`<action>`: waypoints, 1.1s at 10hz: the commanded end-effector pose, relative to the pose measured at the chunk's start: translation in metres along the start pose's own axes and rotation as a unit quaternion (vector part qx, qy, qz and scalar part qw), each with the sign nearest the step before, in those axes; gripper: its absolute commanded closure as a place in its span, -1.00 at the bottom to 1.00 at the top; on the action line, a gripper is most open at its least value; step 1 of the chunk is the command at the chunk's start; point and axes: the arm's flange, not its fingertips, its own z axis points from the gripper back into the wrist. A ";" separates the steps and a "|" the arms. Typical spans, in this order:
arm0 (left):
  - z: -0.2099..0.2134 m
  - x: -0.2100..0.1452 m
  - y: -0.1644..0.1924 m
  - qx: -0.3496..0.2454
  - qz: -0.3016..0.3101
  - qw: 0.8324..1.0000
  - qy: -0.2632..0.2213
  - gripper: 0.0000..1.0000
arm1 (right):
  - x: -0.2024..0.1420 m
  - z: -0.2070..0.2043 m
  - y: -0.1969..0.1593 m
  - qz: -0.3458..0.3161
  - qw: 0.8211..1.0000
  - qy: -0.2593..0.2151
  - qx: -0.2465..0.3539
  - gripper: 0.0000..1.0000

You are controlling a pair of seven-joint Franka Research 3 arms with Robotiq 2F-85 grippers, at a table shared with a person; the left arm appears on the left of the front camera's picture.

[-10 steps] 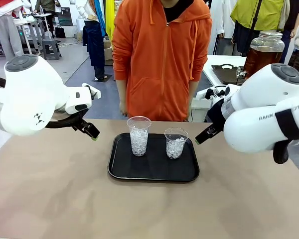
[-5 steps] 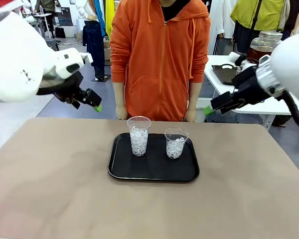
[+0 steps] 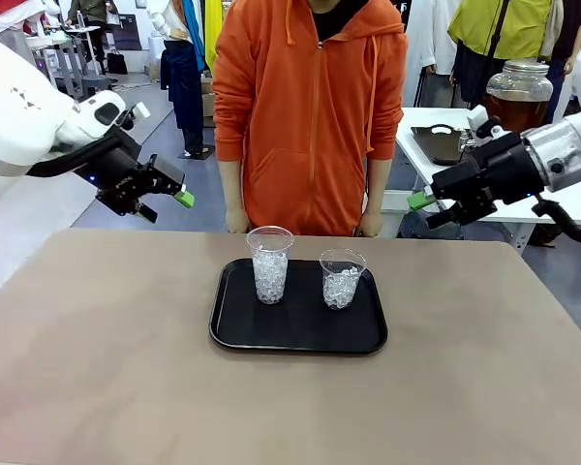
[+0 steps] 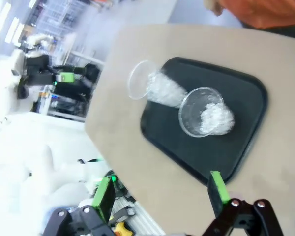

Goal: Pour the drink into the iced cup.
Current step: Pick up the iced cup indicated by the human and present it to them.

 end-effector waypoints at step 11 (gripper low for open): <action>-0.014 -0.003 0.057 -0.110 0.060 0.992 0.003 -1.00 | 0.005 -0.005 -0.057 -0.078 0.993 -0.001 0.085 -1.00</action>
